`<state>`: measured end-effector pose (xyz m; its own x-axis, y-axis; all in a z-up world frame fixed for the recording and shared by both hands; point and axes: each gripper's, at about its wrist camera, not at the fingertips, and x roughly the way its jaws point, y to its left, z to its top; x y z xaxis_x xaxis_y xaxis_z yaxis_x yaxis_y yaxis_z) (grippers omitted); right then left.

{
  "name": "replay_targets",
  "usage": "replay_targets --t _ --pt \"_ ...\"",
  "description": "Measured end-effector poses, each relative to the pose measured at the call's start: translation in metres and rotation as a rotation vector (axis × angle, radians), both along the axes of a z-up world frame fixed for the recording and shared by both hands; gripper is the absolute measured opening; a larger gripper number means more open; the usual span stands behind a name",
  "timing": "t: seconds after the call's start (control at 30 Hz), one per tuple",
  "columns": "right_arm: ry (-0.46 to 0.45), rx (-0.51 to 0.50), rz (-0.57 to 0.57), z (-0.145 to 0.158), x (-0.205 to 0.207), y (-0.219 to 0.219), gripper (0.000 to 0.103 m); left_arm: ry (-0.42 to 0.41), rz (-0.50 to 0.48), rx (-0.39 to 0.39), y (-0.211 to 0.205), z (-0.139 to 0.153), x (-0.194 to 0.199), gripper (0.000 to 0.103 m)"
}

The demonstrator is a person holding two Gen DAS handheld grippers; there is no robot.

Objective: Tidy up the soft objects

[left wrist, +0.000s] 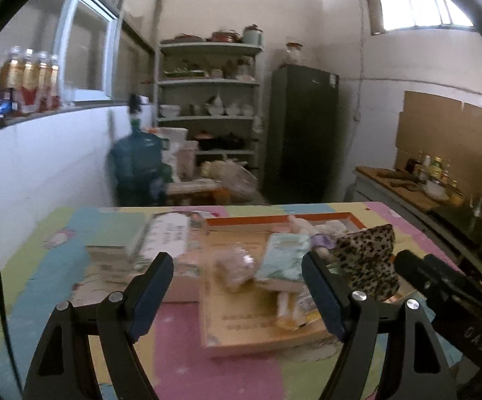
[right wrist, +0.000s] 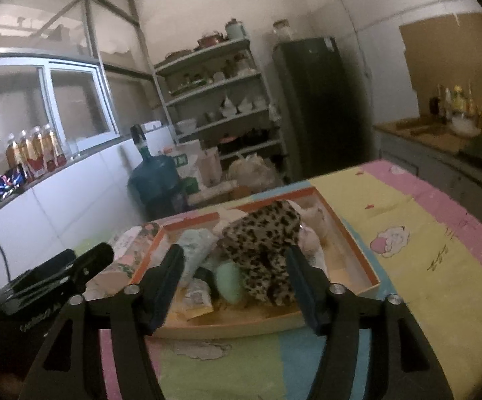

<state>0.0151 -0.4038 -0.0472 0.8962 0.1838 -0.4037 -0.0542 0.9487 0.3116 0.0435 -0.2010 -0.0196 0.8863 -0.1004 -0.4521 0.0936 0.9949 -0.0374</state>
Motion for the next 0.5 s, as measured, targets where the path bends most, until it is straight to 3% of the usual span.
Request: replay_targets --t 0.5 --pt "-0.043 -0.085 -0.052 0.019 -0.049 0.067 0.075 -0.007 0.048 -0.006 0.052 0.004 -0.068 0.079"
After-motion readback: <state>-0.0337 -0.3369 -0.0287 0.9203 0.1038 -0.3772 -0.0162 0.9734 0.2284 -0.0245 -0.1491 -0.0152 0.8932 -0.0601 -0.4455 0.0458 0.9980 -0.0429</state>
